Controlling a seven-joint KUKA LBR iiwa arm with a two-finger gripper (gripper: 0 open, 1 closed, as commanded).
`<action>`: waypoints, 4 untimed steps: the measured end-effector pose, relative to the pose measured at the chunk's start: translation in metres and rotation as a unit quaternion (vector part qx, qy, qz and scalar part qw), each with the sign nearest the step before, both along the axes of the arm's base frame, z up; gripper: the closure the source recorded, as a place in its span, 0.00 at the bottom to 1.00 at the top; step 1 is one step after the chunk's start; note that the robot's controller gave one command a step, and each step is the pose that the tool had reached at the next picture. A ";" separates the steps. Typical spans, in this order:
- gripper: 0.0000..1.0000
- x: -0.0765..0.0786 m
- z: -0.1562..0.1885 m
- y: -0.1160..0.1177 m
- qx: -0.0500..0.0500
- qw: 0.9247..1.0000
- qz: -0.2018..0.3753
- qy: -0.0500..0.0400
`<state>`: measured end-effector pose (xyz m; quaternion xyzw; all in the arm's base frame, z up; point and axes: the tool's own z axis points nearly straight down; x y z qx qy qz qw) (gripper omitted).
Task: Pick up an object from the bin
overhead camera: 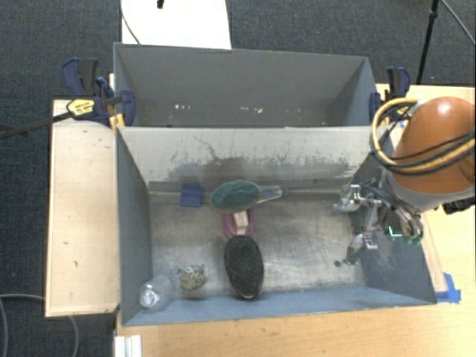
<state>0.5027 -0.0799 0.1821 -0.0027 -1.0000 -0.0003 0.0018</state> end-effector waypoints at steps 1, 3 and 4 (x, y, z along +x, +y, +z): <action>0.00 0.054 -0.081 0.086 0.002 0.998 0.063 -0.003; 0.00 0.017 -0.092 0.183 -0.001 0.985 0.170 -0.021; 0.00 -0.019 -0.058 0.189 0.001 0.967 0.255 -0.004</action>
Offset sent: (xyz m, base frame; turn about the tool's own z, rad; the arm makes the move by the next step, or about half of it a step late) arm 0.0535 0.0802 -0.0780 -0.1183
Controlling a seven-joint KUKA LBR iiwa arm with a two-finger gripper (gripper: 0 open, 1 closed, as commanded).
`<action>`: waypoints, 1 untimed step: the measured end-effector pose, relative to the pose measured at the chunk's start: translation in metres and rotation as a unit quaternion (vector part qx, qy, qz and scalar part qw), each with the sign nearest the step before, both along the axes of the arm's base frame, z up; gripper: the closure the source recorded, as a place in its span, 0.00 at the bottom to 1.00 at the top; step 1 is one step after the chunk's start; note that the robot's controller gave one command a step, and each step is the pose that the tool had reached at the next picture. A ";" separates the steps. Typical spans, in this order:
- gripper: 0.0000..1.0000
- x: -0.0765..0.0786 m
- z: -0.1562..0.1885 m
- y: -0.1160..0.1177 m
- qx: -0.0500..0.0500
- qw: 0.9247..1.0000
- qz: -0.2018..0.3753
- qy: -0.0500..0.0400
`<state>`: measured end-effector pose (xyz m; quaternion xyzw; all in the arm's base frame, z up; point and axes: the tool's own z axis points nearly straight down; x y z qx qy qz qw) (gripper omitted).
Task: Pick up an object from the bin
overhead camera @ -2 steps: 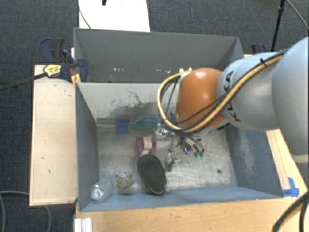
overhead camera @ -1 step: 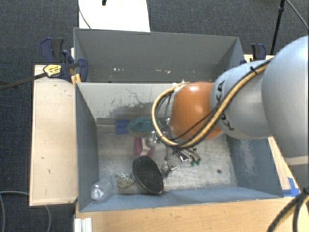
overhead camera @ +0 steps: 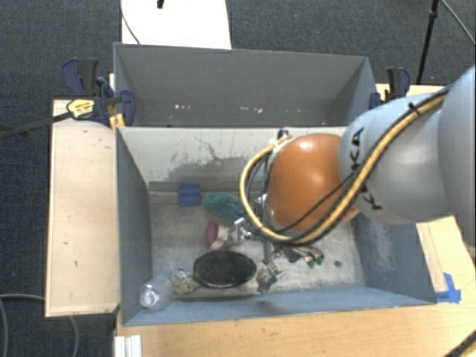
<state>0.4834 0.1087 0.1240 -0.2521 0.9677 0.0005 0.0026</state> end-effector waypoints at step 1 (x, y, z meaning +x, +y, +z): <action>0.00 0.001 -0.044 0.034 0.000 0.997 0.083 0.000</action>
Offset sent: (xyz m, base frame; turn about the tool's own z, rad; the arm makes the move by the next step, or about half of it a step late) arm 0.0000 0.0331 -0.0444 -0.1688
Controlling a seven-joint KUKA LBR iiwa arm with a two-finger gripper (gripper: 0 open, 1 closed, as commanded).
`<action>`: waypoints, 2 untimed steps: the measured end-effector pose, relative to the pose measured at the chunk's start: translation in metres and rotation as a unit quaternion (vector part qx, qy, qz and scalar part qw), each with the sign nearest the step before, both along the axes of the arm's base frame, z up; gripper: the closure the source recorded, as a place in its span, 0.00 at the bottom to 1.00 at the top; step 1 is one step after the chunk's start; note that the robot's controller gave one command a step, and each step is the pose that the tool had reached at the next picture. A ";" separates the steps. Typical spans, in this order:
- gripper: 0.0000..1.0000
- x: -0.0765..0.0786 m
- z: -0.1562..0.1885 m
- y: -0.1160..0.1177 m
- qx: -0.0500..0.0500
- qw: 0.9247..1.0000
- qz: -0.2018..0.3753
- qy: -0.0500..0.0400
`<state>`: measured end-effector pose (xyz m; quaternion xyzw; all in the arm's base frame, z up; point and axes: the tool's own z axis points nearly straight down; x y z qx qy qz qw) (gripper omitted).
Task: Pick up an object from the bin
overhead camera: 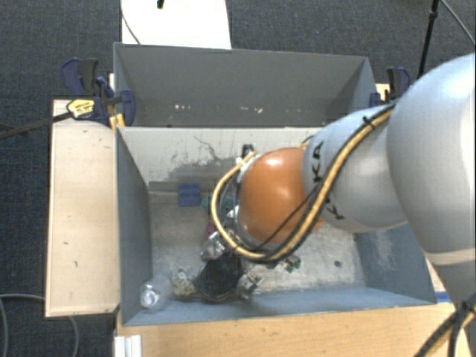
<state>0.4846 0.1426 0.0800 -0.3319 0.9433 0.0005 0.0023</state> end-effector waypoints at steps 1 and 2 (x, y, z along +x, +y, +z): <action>1.00 0.000 0.001 -0.001 -0.001 1.000 0.000 0.001; 1.00 -0.005 0.146 0.004 0.000 0.997 0.072 -0.003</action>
Offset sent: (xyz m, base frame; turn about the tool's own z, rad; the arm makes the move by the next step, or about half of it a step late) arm 0.0000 0.0000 0.0000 0.0000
